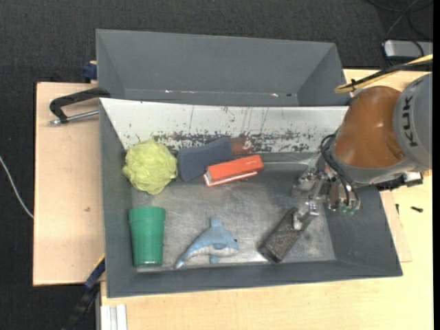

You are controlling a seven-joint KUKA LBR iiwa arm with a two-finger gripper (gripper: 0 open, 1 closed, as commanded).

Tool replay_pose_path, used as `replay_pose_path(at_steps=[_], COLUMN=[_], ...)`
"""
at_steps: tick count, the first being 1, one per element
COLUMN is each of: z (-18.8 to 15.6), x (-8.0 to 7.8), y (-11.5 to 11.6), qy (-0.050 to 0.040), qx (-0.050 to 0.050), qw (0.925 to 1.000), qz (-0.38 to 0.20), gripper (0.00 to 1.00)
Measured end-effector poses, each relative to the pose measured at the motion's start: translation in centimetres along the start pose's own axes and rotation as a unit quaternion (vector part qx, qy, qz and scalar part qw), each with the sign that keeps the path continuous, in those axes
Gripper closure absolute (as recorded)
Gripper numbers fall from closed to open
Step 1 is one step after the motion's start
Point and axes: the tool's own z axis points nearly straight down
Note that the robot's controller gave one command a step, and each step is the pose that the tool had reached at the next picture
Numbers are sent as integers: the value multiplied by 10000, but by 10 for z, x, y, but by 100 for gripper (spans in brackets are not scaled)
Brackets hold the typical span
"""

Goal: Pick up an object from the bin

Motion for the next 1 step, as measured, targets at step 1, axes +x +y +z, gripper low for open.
replay_pose_path(at_steps=[1], z=[-140], x=[23], y=[15], qy=[-54], qx=[42], qw=[9866], qz=[-1627], gripper=[100])
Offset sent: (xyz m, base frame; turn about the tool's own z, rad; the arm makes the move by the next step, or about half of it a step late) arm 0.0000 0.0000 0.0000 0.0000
